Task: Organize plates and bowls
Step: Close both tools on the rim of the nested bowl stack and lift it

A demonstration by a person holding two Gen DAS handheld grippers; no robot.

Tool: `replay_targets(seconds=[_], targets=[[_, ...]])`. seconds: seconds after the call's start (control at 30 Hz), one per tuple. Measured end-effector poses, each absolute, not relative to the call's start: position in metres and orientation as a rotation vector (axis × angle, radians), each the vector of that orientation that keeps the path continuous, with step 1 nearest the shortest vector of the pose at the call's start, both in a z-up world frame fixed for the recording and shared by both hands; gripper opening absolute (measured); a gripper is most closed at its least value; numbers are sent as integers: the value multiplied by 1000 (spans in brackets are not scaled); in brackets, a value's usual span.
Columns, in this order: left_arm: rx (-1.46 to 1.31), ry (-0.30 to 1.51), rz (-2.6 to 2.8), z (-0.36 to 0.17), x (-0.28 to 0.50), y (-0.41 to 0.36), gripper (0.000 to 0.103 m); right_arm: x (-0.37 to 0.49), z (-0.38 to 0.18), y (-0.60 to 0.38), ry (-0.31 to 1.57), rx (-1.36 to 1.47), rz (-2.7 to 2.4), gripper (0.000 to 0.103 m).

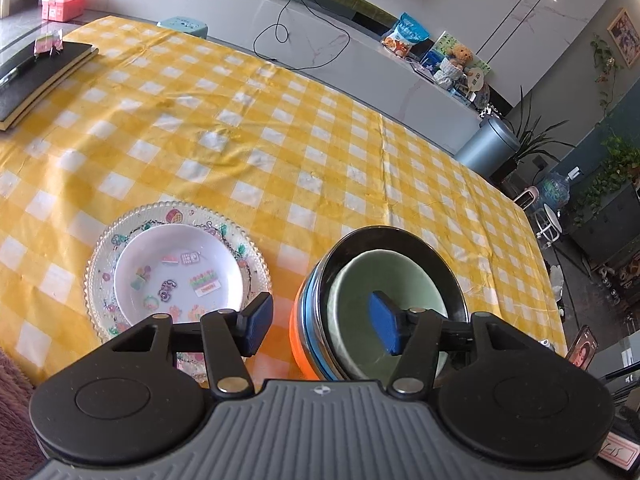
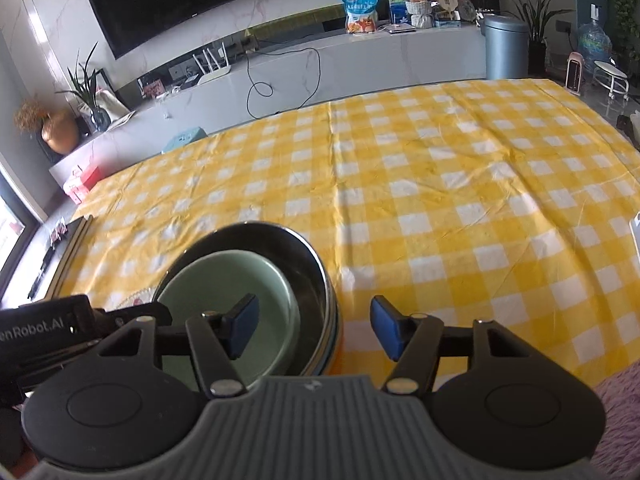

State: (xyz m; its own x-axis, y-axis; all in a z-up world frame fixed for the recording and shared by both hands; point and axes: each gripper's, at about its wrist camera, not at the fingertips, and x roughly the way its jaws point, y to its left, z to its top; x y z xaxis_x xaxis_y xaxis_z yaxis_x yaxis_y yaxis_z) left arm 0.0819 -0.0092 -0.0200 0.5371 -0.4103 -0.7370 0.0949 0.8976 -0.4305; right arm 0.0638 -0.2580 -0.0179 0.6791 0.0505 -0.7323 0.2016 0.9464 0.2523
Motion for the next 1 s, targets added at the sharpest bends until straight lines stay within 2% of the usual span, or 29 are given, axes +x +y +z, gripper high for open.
replay_targets(seconds=[0.07,0.13,0.2,0.3,0.37,0.4,0.47,0.57,0.63,0.7,0.83,1.0], targets=[[-367,964,-308,-20,82,-8,65,63,-19,-254,826,304,-90,55],[-367,964,-308,-20,82,-8,65,64,-20,-252,830,288,-98,39],[-370,965,-308,-20,82,-8,65,64,-22,-252,837,294,-95,31],[-376,966,-309,-20,81,-7,65,65,-24,-254,836,306,-96,29],[-379,965,-308,-21,81,-6,65,65,-24,-255,833,316,-104,23],[-383,963,-312,-21,81,-6,68,64,-24,-256,833,320,-114,17],[-398,962,-320,-21,80,-5,68,64,-25,-259,834,332,-125,14],[-392,960,-317,-22,80,-5,68,65,-25,-261,832,354,-113,21],[-405,964,-325,-23,80,-4,70,65,-25,-264,830,394,-91,39],[-426,965,-335,-25,81,-3,75,65,-25,-267,827,421,-91,44],[-473,996,-347,-33,85,-3,76,66,-31,-282,838,555,-91,58],[-549,1049,-355,-51,88,-3,76,70,-50,-300,923,749,-91,62]])
